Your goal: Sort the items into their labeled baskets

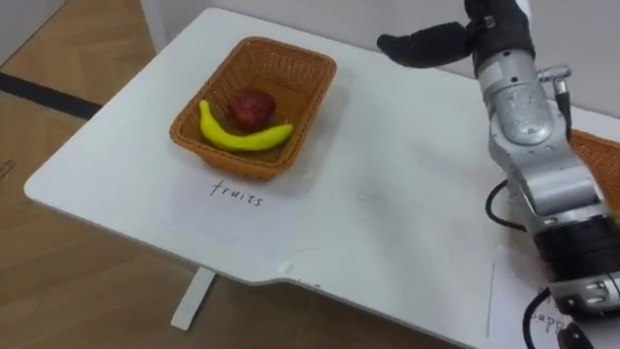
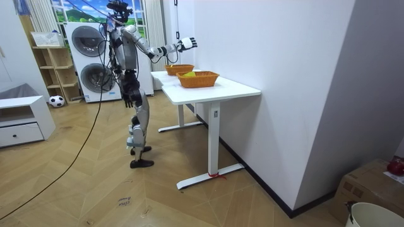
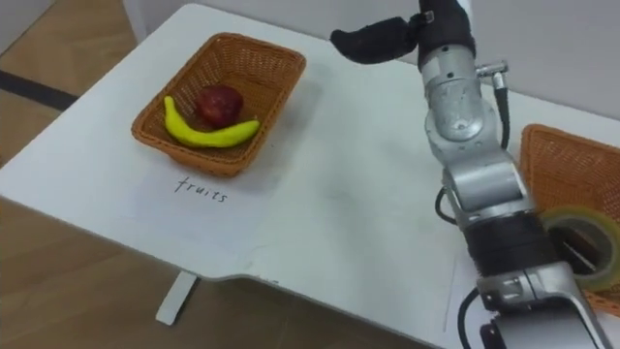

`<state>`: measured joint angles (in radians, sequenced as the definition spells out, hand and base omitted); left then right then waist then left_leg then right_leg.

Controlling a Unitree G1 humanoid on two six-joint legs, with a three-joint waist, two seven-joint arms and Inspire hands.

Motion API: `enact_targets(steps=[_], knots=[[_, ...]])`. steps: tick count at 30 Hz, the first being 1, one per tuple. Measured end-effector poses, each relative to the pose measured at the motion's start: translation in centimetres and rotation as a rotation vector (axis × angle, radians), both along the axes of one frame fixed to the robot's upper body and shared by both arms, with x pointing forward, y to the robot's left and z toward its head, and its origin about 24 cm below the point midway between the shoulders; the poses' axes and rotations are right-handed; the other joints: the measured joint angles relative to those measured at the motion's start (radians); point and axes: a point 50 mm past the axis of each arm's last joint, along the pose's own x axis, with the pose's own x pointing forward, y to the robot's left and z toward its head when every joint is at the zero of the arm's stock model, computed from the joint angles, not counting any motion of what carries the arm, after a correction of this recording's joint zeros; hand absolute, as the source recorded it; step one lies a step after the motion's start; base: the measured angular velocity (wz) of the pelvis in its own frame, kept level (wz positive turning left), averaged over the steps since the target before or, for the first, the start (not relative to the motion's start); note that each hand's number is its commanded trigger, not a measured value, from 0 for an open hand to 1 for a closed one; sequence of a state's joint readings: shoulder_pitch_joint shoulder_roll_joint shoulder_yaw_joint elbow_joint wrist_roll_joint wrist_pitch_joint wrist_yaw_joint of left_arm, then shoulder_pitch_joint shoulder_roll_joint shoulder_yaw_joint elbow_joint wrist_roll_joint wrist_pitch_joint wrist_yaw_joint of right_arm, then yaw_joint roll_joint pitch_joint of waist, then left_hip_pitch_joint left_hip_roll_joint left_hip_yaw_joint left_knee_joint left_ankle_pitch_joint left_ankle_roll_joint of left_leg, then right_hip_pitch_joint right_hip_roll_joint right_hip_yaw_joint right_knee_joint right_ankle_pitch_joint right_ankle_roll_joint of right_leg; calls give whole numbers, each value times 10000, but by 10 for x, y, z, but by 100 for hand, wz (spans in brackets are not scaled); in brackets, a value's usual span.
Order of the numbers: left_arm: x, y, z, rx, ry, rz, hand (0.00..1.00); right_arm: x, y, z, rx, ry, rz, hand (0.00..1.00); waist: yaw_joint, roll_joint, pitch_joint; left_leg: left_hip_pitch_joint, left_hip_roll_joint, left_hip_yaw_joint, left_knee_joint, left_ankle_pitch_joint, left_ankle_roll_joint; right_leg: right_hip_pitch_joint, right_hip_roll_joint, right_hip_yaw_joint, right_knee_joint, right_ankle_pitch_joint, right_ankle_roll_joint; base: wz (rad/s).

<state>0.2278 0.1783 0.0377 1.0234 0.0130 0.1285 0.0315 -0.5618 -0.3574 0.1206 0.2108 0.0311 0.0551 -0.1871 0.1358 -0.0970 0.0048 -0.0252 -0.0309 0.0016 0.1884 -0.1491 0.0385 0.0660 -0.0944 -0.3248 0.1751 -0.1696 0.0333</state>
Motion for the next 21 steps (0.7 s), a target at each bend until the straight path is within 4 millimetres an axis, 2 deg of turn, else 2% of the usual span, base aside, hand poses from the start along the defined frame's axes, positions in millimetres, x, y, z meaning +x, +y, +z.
enact_targets(steps=[4,14,16,18,21], knots=[[-3,1,0,31,88,15,0,-8,-16,19,342,-888,-457,0,-341,28,-12,118,49,196,-30,-3,-5,27,55,203,-23,15,-25,-11],[-11,7,0,150,213,302,0,-23,-53,21,1258,-1320,-1585,0,-1070,-21,-31,312,110,427,-188,-4,-6,35,92,424,-6,25,-39,-8],[-12,11,1,202,139,567,0,-36,-70,18,1175,-1409,-2075,0,-1137,-82,-61,355,137,533,-217,-16,-22,26,114,504,-4,28,-43,-12],[-13,12,2,233,106,698,0,-42,-80,18,1167,-1428,-2338,0,-1349,-91,-61,397,141,569,-225,-19,-22,48,115,578,-3,30,-45,-9],[-14,14,2,320,-159,928,0,-53,-95,17,1523,-1535,-2817,0,-1582,-113,-58,541,199,864,-274,-68,-29,61,148,768,11,32,-48,-21]])
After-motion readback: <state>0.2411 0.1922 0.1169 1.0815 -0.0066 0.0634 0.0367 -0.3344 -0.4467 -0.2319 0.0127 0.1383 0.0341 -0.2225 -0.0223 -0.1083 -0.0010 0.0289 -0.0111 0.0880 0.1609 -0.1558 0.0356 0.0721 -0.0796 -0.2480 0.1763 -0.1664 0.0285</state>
